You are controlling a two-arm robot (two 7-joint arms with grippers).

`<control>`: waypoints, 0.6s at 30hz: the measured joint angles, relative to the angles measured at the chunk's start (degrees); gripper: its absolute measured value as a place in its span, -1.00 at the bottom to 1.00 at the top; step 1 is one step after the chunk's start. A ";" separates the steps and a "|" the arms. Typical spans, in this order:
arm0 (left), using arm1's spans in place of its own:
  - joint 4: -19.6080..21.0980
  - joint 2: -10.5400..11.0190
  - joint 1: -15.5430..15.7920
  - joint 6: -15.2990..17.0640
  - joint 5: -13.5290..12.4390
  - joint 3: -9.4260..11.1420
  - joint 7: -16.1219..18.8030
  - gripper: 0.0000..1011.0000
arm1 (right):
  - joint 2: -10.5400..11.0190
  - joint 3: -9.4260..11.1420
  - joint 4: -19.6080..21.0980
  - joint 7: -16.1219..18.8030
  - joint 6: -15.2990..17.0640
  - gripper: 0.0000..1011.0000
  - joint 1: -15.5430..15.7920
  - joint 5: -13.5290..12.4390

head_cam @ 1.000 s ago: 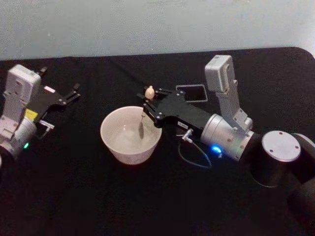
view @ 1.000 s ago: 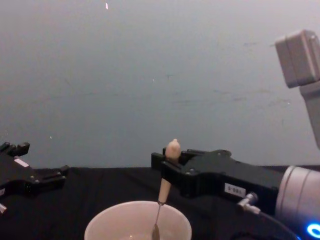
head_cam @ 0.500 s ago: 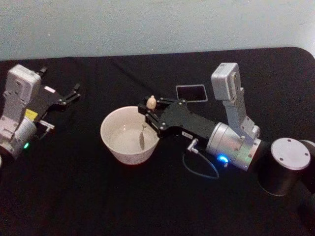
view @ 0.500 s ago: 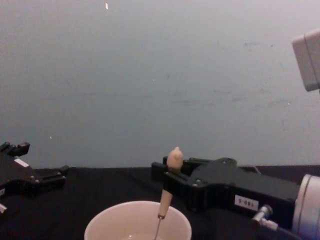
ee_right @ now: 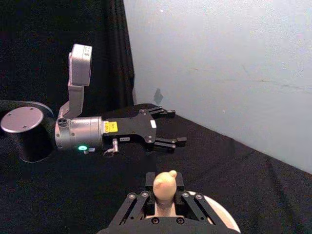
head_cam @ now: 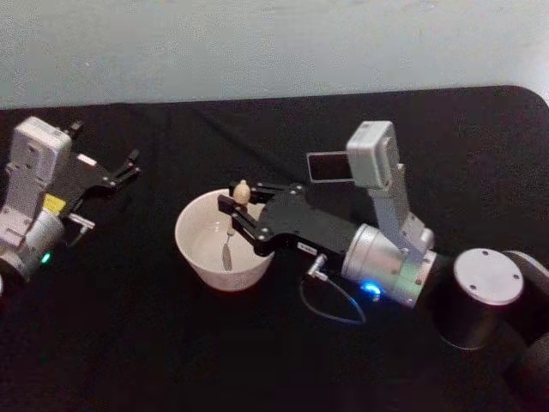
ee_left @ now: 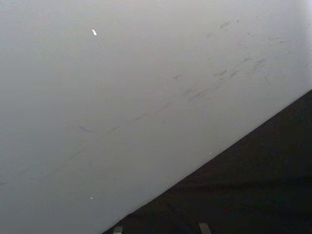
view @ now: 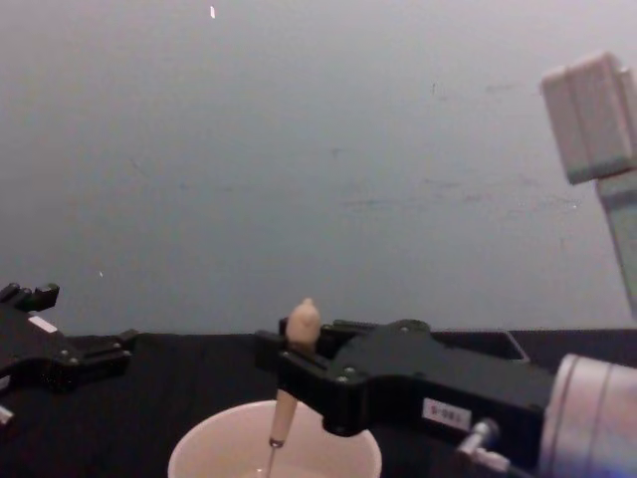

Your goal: Pick up the stirring spoon with one hand, stir inside the cup, then place it back in its original position.

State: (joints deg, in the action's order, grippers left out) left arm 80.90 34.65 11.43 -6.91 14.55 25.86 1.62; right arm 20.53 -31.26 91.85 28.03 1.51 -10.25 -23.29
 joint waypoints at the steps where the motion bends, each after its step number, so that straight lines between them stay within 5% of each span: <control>1: 0.00 0.00 0.00 0.00 0.00 0.00 0.00 0.98 | -0.20 -0.15 -0.26 -0.08 -0.08 -0.58 -0.18 0.16; 18: 0.00 0.00 0.00 0.00 0.00 0.00 0.00 0.98 | -5.07 -0.68 -6.73 -2.71 -1.79 -0.58 -4.37 3.31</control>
State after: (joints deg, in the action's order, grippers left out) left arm 80.90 34.65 11.43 -6.91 14.55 25.86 1.62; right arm 15.45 -31.95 85.13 25.33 -0.29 -14.62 -19.98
